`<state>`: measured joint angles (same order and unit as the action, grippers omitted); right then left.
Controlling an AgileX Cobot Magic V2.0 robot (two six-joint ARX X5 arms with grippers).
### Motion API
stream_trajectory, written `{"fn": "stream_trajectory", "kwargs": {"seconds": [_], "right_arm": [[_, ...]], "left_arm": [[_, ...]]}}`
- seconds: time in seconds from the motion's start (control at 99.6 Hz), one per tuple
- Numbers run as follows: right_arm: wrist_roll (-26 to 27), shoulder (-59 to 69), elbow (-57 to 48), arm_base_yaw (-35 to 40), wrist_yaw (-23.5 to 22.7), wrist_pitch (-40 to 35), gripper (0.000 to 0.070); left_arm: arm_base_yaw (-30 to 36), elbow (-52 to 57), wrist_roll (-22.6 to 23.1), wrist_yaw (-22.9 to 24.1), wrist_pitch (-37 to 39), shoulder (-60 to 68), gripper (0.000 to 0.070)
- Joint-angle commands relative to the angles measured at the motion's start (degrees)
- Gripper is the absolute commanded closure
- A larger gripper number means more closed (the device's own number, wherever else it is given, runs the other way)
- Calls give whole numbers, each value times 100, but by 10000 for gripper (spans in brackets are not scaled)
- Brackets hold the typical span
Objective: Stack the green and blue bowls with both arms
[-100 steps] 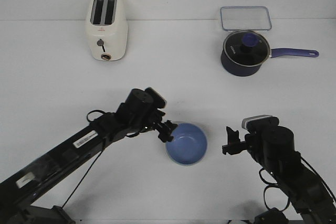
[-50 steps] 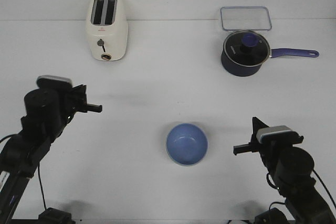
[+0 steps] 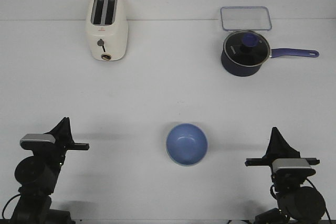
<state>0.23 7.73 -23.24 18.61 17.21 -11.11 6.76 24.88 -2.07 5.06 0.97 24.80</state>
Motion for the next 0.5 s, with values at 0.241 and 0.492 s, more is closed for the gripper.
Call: {"fn": "stream_trajectory", "kwargs": {"seconds": [0.241, 0.492], "right_arm": [[-13, 20, 11, 9, -68, 52, 700], [-13, 20, 11, 9, -66, 61, 700]], "left_arm": [[0, 96, -55, -11, 210, -20, 686], [0, 96, -55, -11, 210, -17, 686]]}}
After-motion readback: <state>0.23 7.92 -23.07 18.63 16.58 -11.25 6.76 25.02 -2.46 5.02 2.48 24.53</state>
